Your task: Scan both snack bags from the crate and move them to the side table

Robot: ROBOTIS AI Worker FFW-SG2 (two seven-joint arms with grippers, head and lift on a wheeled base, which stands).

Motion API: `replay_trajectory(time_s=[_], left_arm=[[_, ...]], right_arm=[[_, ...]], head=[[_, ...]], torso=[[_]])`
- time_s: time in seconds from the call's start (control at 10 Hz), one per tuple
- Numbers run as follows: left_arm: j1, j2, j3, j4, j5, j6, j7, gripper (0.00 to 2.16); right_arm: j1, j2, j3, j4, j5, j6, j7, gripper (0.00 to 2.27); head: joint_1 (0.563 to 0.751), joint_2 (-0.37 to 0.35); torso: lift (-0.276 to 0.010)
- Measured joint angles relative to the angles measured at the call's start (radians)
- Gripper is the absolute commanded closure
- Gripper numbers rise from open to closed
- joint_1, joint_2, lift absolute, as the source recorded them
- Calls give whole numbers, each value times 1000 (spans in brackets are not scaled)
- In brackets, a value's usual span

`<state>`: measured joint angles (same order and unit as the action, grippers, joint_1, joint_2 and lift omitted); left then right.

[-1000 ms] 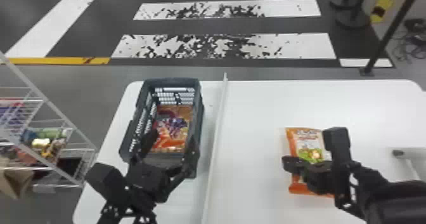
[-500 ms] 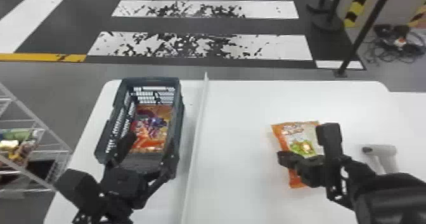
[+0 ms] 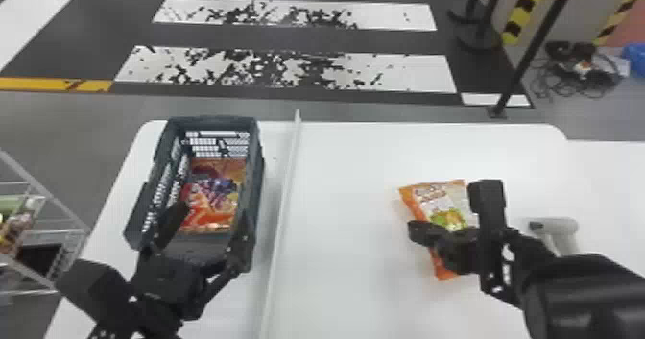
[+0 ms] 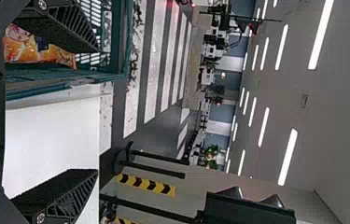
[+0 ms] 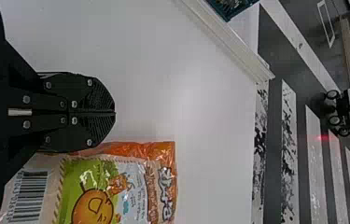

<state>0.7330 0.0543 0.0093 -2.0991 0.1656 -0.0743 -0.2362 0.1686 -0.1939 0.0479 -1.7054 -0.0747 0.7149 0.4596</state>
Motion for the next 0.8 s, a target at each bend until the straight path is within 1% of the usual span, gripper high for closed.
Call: replay_trajectory(time_s=[0.2, 0.4, 0.5, 0.8], left_arm=[[9, -1, 4, -10, -3, 0, 0, 80], [15, -1, 10, -13, -3, 0, 0, 80], [17, -2, 10, -13, -4, 0, 0, 80], [18, -7, 9, -16, -12, 0, 0, 80]], right_arm=[[-38, 1, 3, -11, -33, 29, 5, 2125], [-91, 5, -18, 9, -46, 34, 4, 2125], [-113, 2, -39, 31, -48, 32, 4, 2125], [-148, -30, -64, 133, -40, -15, -6, 2125]], head=[[695, 22], [695, 21], [695, 6], [695, -58]], torso=[[-29], [-29], [-29], [-29]])
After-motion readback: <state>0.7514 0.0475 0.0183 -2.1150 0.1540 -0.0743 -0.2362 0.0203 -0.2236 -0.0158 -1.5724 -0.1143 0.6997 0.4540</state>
